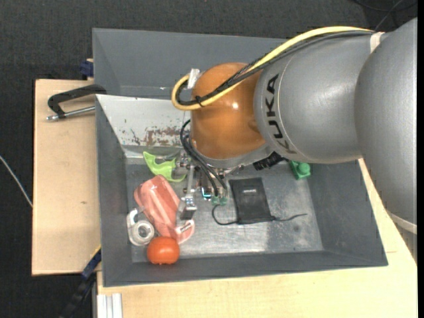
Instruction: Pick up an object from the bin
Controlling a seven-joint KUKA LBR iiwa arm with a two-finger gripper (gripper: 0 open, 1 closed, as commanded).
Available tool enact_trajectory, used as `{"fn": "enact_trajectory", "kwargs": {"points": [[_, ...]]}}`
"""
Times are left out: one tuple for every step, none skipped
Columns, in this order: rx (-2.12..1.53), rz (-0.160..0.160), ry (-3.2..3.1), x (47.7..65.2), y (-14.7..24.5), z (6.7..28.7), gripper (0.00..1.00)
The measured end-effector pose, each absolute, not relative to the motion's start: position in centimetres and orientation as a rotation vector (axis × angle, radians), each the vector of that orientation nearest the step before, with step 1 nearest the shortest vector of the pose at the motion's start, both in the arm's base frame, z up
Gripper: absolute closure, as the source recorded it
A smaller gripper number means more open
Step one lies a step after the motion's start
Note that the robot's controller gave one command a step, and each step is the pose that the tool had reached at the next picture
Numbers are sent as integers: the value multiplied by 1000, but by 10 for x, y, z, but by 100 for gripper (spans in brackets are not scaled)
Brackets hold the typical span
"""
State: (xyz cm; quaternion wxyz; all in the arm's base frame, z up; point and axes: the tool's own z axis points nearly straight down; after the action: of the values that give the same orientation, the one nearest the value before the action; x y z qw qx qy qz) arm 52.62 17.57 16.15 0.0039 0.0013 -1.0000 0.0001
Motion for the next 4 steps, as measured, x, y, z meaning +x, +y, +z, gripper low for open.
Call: {"fn": "enact_trajectory", "kwargs": {"points": [[1,-2,-3142,528,175,166,0],[2,-3,-3142,528,175,166,0],[180,0,-3128,525,153,158,0],[471,-2,-3121,556,137,144,0]]}}
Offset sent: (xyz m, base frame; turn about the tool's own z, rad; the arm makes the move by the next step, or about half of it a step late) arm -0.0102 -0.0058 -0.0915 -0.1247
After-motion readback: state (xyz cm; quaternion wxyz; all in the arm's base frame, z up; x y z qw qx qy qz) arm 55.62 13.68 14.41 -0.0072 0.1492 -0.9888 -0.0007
